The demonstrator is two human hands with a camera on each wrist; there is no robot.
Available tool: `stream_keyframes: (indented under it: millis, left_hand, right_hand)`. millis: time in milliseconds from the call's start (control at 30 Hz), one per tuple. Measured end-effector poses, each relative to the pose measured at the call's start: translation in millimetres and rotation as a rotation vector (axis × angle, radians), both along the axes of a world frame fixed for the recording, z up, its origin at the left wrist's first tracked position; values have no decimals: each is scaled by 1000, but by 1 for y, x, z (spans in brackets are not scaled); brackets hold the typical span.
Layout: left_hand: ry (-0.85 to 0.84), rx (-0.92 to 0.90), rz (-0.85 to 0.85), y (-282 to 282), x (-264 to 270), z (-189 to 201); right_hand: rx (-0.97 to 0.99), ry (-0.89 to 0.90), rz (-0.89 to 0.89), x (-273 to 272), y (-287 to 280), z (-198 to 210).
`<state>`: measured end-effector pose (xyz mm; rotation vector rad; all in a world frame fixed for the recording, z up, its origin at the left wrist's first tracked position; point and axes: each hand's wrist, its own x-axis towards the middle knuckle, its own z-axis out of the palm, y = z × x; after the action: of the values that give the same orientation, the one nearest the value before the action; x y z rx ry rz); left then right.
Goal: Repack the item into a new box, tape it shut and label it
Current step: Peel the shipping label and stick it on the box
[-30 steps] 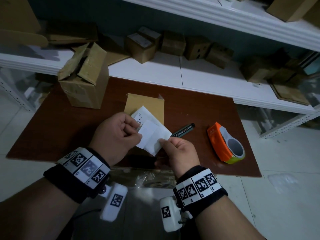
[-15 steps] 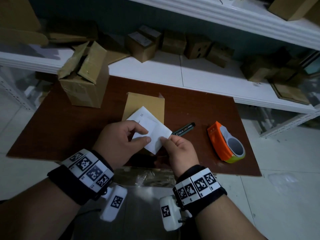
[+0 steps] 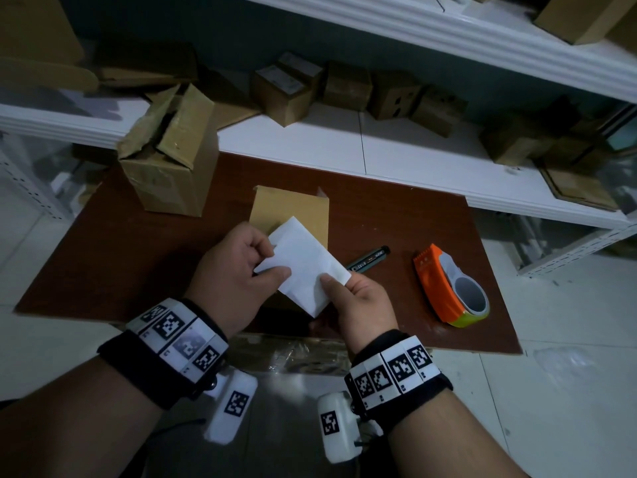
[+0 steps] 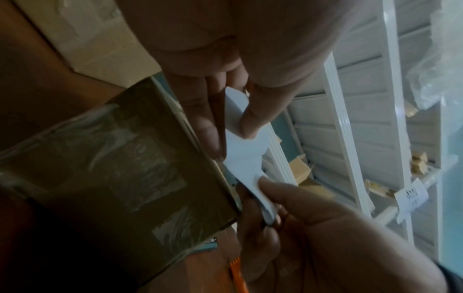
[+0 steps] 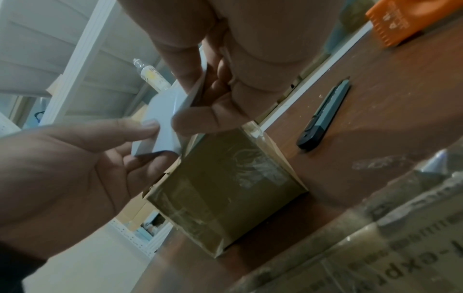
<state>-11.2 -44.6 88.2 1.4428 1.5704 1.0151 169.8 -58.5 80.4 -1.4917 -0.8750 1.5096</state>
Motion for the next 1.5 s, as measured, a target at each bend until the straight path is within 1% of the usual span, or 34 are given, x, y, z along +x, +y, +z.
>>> stream_keyframes:
  millis: [167, 233, 300, 400, 500, 567, 667, 700, 800, 900, 1033, 1133, 1300, 1433, 1500]
  left_hand:
    - [-63, -5, 84, 6, -6, 3]
    - [-112, -2, 89, 6, -8, 4]
    - [-146, 16, 52, 6, -9, 5]
    - [-117, 0, -22, 2, -7, 7]
    - [-132, 9, -16, -1, -3, 8]
    - [-112, 23, 7, -2, -2, 8]
    - [-3, 39, 37, 0, -3, 6]
    - [9, 47, 47, 1, -4, 5]
    - [-7, 86, 95, 4, -7, 3]
    - [13, 116, 149, 11, -13, 1]
    - [2, 105, 236, 16, -18, 3]
    - [-36, 98, 295, 19, -23, 1]
    - [-97, 112, 344, 22, -28, 3]
    - [-258, 104, 377, 29, -37, -2]
    - [-308, 110, 393, 30, -40, -2]
  right_hand:
    - [15, 3, -17, 2, 0, 2]
    - [22, -5, -16, 3, -1, 3]
    - [26, -11, -11, 3, -1, 4]
    - [39, -9, -14, 3, -1, 4]
    - [48, -13, -28, 2, -2, 5]
    - [51, -18, -27, 2, -3, 5]
    - [48, -41, -28, 2, -3, 6]
    - [44, -48, -27, 2, -3, 6]
    - [36, -71, -36, 3, -2, 7]
    - [35, -82, -54, 6, -1, 10]
    - [30, -94, -109, 12, 2, 11]
    - [50, -81, -159, 13, 5, 9]
    - [38, -111, -250, 28, 9, 8]
    - [-10, -82, -338, 45, 14, 9]
    - [-52, -16, -409, 53, 17, 7]
